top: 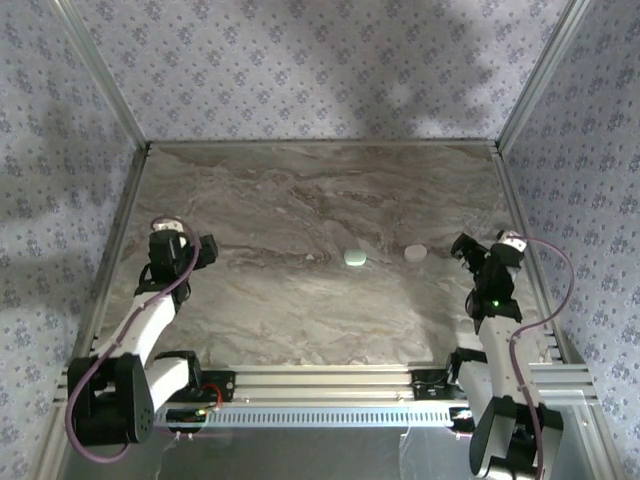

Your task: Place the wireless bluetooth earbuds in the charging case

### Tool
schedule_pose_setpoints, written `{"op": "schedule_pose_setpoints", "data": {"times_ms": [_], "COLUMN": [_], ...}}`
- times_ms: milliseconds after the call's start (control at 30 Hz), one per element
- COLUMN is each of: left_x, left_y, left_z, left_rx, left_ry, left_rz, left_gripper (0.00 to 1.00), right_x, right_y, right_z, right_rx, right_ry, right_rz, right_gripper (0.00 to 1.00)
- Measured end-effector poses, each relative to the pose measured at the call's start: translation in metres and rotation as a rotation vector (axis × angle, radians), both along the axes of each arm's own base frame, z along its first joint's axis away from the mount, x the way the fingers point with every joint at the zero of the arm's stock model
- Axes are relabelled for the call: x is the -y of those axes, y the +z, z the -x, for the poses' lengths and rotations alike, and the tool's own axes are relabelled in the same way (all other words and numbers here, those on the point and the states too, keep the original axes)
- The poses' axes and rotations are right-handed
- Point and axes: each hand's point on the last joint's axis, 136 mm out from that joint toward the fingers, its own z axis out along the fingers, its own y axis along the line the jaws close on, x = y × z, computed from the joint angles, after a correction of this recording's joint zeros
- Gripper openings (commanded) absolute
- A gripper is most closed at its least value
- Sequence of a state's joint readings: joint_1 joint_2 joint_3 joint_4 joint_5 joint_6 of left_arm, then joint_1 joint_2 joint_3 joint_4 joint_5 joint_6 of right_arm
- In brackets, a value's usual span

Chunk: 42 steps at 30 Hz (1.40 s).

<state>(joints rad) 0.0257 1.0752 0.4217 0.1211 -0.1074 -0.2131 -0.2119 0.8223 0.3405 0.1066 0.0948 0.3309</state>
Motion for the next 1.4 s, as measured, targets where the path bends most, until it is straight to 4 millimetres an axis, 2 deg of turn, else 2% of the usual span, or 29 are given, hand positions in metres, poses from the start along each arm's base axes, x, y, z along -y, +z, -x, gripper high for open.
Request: {"op": "schedule_pose_setpoints", "data": {"times_ms": [167, 300, 433, 533, 633, 700, 767, 900, 1067, 1400], "left_x": [-0.003, -0.003, -0.005, -0.008, -0.006, -0.005, -0.003, -0.003, 0.000, 0.002], "left_y": [-0.027, -0.021, -0.018, -0.019, -0.027, -0.029, -0.028, -0.024, -0.023, -0.023], "left_z": [-0.010, -0.026, -0.039, -0.049, -0.053, -0.054, -0.056, -0.058, -0.063, -0.063], "left_rx": [-0.016, 0.063, 0.112, 0.150, 0.153, 0.156, 0.168, 0.183, 0.178, 0.180], "left_ry": [0.000, -0.009, -0.015, -0.012, -0.032, -0.044, -0.057, -0.064, -0.072, -0.079], "left_rz": [-0.022, -0.041, -0.073, -0.095, -0.111, -0.118, -0.125, -0.134, -0.140, -0.142], "left_gripper": [1.00, 1.00, 1.00, 1.00, 1.00, 1.00, 1.00, 1.00, 1.00, 1.00], "right_x": [-0.003, 0.001, -0.004, -0.020, -0.047, -0.057, -0.055, -0.060, -0.050, -0.053], "right_y": [-0.019, -0.041, -0.062, -0.062, -0.064, -0.063, -0.057, -0.061, -0.052, -0.052], "right_z": [-0.019, -0.036, -0.047, -0.060, -0.075, -0.079, -0.081, -0.083, -0.091, -0.092], "right_rx": [-0.028, -0.056, -0.104, -0.092, -0.088, -0.072, -0.031, -0.035, -0.014, -0.010], "right_ry": [0.010, 0.013, 0.051, 0.118, 0.227, 0.269, 0.269, 0.310, 0.301, 0.316], "right_rz": [0.048, 0.070, 0.122, 0.188, 0.276, 0.298, 0.322, 0.342, 0.331, 0.325], "right_gripper": [1.00, 1.00, 1.00, 1.00, 1.00, 1.00, 1.00, 1.00, 1.00, 1.00]}}
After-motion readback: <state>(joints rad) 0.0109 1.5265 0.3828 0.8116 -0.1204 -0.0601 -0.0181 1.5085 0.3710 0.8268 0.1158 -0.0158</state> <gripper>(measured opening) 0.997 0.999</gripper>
